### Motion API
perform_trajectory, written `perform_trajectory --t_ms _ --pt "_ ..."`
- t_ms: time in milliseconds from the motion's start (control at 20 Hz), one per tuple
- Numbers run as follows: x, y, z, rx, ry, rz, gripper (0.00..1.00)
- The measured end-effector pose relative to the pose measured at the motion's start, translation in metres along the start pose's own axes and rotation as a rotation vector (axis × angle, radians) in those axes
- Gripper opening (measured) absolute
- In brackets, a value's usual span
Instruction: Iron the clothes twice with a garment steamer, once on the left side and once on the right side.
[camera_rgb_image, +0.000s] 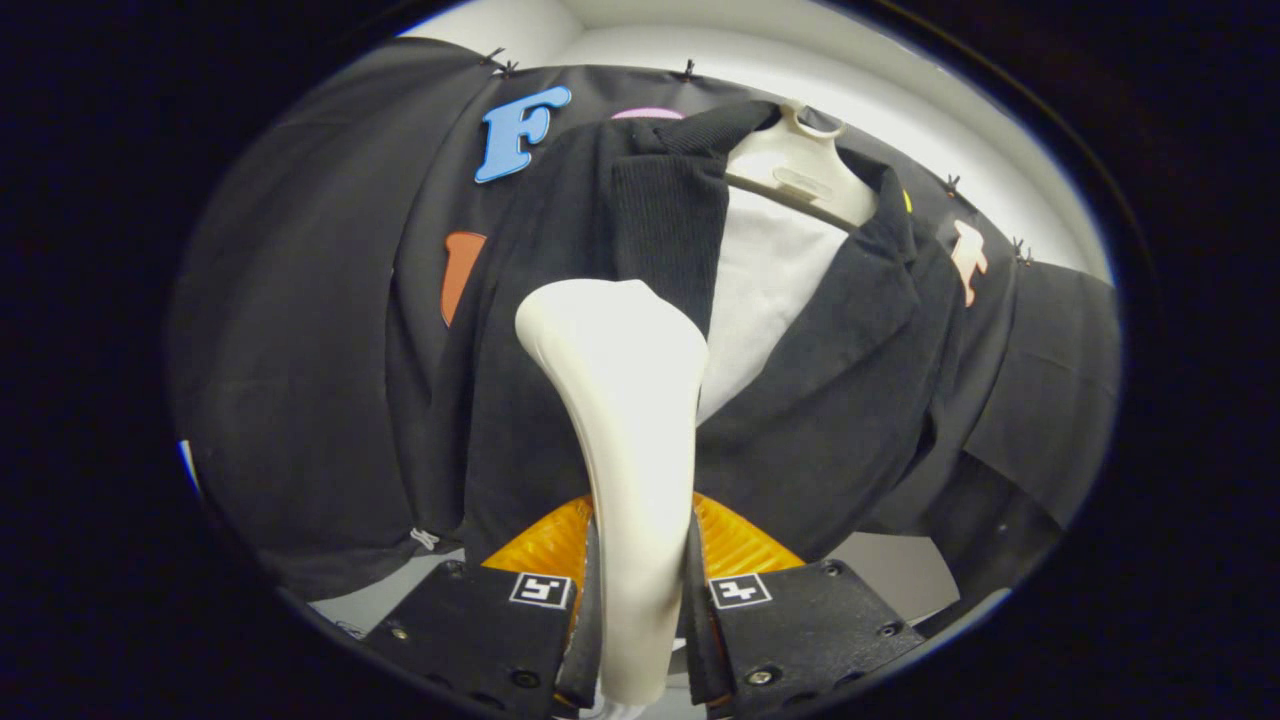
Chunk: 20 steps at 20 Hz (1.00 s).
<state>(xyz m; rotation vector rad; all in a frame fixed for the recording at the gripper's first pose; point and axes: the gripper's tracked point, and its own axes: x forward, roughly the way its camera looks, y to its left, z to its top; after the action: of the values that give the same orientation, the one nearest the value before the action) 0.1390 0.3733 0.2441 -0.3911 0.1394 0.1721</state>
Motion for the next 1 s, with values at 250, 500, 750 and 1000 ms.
perform_trajectory --t_ms 250,500,750,1000 --pt "0.002 0.007 -0.033 -0.018 0.016 0.001 0.37" --pt "0.003 0.022 -0.066 -0.055 0.037 0.011 0.37" --pt "0.014 0.034 -0.111 -0.048 0.116 0.036 0.37" --pt "0.017 0.040 -0.146 -0.044 0.164 0.041 0.37"
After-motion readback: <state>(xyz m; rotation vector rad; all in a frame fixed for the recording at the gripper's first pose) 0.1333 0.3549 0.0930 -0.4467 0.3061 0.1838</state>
